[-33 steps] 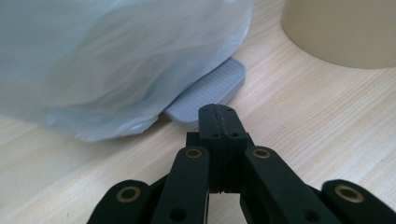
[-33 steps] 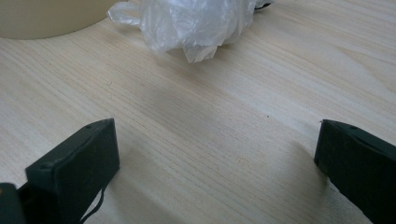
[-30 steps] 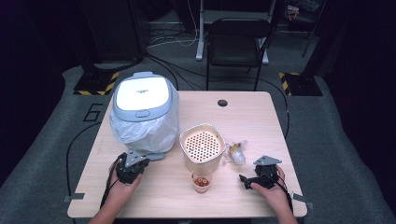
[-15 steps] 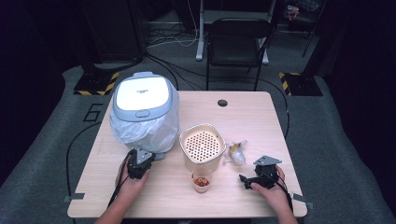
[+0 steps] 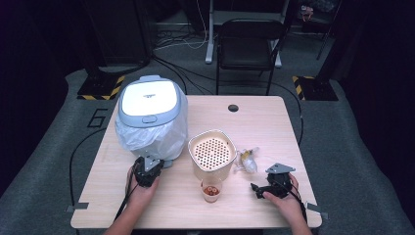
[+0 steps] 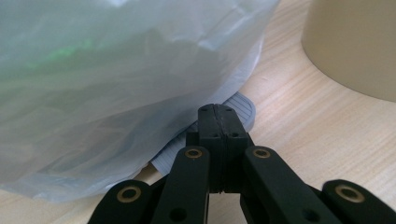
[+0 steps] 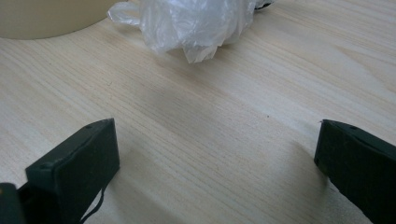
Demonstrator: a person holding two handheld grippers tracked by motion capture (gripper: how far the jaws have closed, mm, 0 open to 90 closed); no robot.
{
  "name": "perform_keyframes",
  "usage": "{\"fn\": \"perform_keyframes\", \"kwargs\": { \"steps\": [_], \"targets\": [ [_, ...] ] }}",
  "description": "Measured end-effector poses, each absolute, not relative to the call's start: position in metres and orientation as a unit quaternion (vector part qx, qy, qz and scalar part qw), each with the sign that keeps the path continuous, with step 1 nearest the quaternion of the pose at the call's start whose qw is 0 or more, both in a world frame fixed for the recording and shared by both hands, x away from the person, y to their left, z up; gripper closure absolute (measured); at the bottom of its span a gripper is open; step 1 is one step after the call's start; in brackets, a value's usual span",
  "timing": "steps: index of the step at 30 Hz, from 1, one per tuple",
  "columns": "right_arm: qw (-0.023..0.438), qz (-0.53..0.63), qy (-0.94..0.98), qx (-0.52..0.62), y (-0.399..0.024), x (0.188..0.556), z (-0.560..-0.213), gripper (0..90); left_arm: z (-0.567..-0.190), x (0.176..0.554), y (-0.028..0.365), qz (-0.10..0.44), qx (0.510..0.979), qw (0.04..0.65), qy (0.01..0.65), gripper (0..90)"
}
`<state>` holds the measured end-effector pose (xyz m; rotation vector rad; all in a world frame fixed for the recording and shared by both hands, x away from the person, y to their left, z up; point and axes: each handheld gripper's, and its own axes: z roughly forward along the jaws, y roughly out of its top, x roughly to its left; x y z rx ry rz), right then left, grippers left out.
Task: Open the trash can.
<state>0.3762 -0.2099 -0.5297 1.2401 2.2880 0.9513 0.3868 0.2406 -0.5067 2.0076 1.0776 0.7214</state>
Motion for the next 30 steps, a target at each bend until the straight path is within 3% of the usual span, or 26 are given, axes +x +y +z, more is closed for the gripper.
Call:
{"fn": "perform_keyframes", "kwargs": {
  "steps": [5,8,15,21,30],
  "targets": [
    [0.185,0.337,0.811,0.44,-0.21,0.376,-0.53,0.0,-0.511,0.386,0.242,0.294,0.759,0.376,0.442,81.2],
    [0.185,0.337,0.811,0.44,-0.21,0.376,-0.53,0.0,-0.512,0.386,0.241,0.299,0.752,0.377,0.451,81.1],
    [0.183,0.338,0.812,0.44,-0.21,0.376,-0.53,0.0,-0.516,0.382,0.23,0.328,0.743,0.365,0.455,89.5],
    [0.184,0.34,0.811,0.438,-0.21,0.376,-0.53,0.0,-0.52,0.383,0.24,0.302,0.716,0.404,0.483,89.5],
    [0.184,0.339,0.811,0.44,-0.21,0.376,-0.53,0.0,-0.521,0.382,0.236,0.313,0.725,0.385,0.478,89.6]
  ]
}}
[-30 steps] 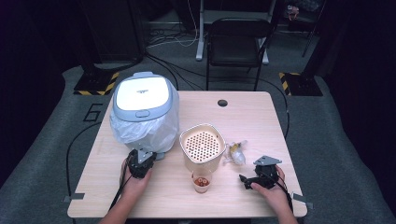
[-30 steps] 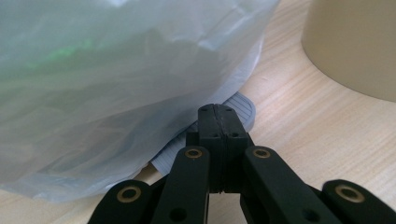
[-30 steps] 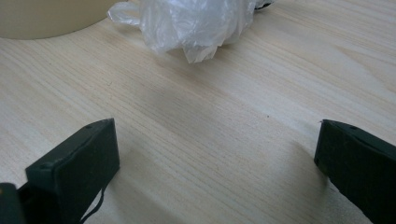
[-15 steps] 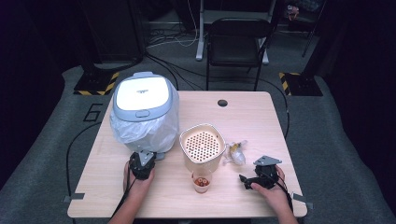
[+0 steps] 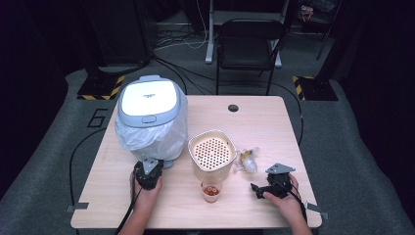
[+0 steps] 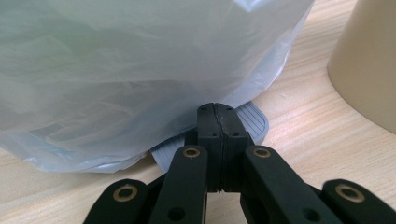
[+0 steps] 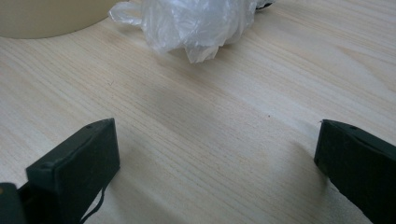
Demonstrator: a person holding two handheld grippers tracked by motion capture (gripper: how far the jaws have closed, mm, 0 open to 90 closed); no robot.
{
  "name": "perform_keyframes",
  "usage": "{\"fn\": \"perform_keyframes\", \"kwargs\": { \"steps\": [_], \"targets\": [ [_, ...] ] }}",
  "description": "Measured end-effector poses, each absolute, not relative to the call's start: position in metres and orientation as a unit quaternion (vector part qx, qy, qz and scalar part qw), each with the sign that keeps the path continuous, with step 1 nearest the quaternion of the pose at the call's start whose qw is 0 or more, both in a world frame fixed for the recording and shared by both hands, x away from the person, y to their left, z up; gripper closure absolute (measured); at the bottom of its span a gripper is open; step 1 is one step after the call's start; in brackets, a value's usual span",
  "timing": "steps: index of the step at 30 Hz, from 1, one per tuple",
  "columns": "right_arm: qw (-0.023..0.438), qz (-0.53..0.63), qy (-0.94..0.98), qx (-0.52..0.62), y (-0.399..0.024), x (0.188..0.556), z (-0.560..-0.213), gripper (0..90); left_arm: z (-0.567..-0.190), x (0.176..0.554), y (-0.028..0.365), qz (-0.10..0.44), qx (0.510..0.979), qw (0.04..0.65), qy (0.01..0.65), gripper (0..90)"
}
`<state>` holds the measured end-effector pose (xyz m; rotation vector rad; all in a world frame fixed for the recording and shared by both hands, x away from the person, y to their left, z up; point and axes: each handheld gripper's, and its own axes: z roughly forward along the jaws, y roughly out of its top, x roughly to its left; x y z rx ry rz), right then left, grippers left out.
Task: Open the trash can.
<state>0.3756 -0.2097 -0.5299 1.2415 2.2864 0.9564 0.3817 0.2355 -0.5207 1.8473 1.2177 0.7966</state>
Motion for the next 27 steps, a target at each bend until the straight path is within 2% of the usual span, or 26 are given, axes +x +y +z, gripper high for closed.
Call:
{"fn": "perform_keyframes", "kwargs": {
  "steps": [1,9,12,27],
  "targets": [
    [0.184,0.339,0.811,0.44,-0.2097,0.3756,-0.5299,0.0,-0.5207,0.3823,0.2327,0.297,0.722,0.387,0.491,89.7],
    [0.184,0.339,0.811,0.44,-0.2097,0.3754,-0.5299,0.0,-0.524,0.3877,0.233,0.281,0.732,0.371,0.496,89.6],
    [0.183,0.339,0.811,0.441,-0.2095,0.3754,-0.5298,0.0,-0.5262,0.386,0.2285,0.3,0.737,0.362,0.487,89.7],
    [0.183,0.338,0.812,0.439,-0.2099,0.3753,-0.5298,0.0,-0.5262,0.3864,0.2299,0.293,0.732,0.365,0.495,88.6]
  ]
}}
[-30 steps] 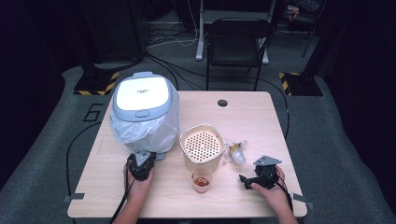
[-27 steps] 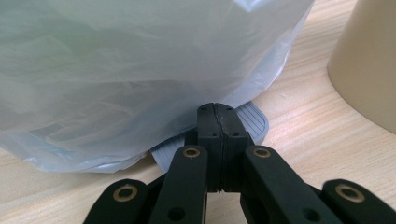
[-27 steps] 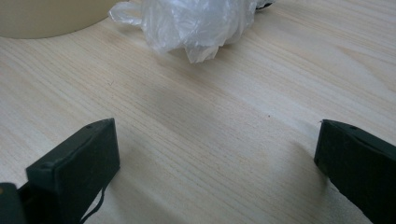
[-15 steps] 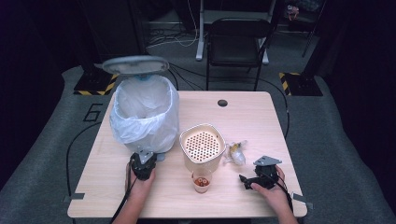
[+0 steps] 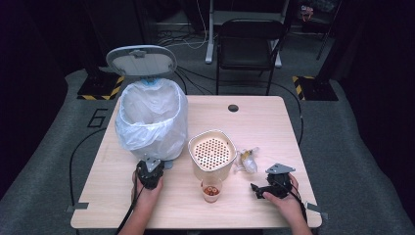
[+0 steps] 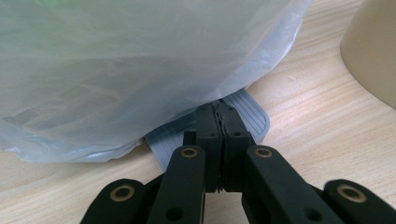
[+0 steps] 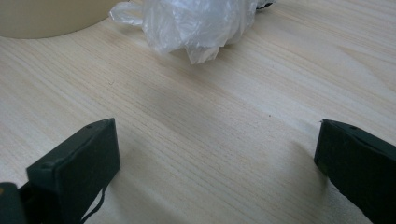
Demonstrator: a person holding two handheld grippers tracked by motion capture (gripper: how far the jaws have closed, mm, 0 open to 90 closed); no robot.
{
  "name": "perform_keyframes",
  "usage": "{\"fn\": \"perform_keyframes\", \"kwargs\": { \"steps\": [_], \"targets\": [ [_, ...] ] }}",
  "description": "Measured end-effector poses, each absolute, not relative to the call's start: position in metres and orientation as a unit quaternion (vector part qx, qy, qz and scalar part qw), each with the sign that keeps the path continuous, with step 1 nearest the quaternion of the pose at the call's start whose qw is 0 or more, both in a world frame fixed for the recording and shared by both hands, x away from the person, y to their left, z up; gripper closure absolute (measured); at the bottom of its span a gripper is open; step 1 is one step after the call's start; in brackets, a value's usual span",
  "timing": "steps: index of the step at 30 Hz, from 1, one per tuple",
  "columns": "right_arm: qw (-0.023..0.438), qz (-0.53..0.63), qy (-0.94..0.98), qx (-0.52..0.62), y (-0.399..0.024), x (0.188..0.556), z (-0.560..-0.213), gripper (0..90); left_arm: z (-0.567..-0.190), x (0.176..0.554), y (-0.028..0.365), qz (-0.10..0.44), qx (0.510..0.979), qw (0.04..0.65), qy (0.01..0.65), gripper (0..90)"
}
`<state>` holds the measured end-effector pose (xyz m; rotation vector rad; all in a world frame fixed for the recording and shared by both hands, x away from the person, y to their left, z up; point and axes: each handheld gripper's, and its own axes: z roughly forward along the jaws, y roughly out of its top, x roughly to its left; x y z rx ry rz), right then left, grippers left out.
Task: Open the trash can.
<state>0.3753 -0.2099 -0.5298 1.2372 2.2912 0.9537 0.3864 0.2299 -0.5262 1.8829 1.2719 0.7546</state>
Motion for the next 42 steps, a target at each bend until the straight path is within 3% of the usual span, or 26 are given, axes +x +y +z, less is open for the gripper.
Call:
{"fn": "perform_keyframes", "kwargs": {
  "steps": [21,22,23,25,30,37,42],
  "targets": [
    [0.184,0.339,0.812,0.439,-0.21,0.375,-0.53,0.3,-0.527,0.386,0.228,0.304,0.732,0.363,0.489,88.9],
    [0.182,0.343,0.807,0.444,-0.209,0.374,-0.528,10.3,-0.526,0.386,0.229,0.3,0.738,0.358,0.488,88.9],
    [0.182,0.343,0.807,0.444,-0.209,0.374,-0.528,10.3,-0.526,0.386,0.229,0.3,0.738,0.358,0.488,89.0],
    [0.182,0.34,0.81,0.442,-0.21,0.373,-0.523,23.0,-0.527,0.386,0.228,0.303,0.732,0.364,0.49,88.9],
    [0.2,0.349,0.798,0.449,-0.209,0.369,-0.51,24.2,-0.526,0.386,0.229,0.303,0.734,0.362,0.489,88.8],
    [0.192,0.369,0.796,0.441,-0.204,0.368,-0.499,26.6,-0.527,0.384,0.225,0.316,0.74,0.351,0.478,88.9],
    [0.195,0.362,0.797,0.442,-0.193,0.37,-0.489,23.6,-0.527,0.384,0.223,0.326,0.747,0.343,0.468,90.0]
  ]
}}
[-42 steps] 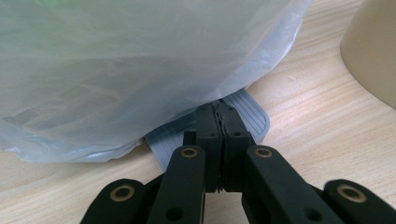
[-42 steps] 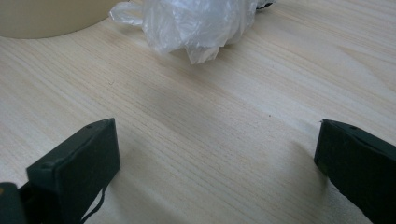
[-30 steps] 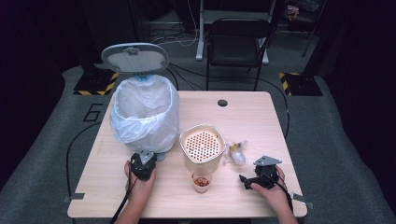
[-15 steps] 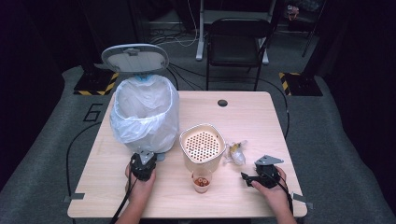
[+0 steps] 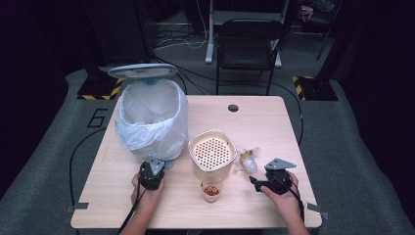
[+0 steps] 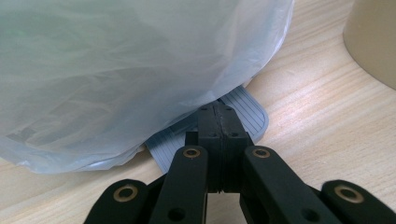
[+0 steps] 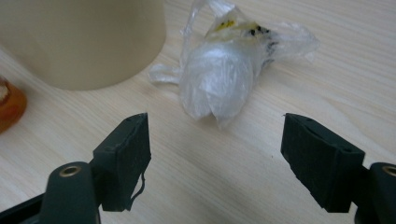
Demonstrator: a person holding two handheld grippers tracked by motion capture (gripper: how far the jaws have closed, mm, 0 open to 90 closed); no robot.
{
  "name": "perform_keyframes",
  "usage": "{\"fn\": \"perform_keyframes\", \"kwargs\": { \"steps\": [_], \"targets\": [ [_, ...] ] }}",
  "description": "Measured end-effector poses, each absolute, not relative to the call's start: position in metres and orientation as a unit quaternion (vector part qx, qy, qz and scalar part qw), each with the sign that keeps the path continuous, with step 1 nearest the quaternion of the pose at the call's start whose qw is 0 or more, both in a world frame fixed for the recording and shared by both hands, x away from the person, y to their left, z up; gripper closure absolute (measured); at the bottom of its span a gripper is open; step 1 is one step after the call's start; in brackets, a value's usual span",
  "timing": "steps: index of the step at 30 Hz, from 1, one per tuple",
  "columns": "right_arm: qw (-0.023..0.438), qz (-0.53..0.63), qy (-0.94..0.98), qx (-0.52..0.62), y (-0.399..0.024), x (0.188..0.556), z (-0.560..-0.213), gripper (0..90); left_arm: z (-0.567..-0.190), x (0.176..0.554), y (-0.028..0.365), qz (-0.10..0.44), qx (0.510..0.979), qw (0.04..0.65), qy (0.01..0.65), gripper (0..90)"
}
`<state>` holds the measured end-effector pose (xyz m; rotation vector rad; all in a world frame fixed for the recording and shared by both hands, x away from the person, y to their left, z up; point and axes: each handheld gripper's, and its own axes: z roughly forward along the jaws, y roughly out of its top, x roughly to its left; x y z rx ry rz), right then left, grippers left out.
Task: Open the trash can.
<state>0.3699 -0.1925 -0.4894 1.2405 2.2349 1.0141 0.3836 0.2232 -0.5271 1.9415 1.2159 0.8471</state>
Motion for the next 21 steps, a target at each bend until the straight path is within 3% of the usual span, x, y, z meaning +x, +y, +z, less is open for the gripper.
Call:
{"fn": "perform_keyframes", "kwargs": {
  "steps": [5,8,21],
  "targets": [
    [0.176,0.369,0.798,0.444,-0.188,0.375,-0.482,27.4,-0.527,0.384,0.224,0.327,0.745,0.345,0.468,90.0],
    [0.173,0.365,0.804,0.436,-0.182,0.381,-0.479,38.7,-0.527,0.385,0.226,0.319,0.744,0.353,0.47,90.0],
    [0.18,0.354,0.788,0.47,-0.169,0.42,-0.475,31.8,-0.527,0.384,0.225,0.329,0.748,0.343,0.464,89.8]
  ]
}}
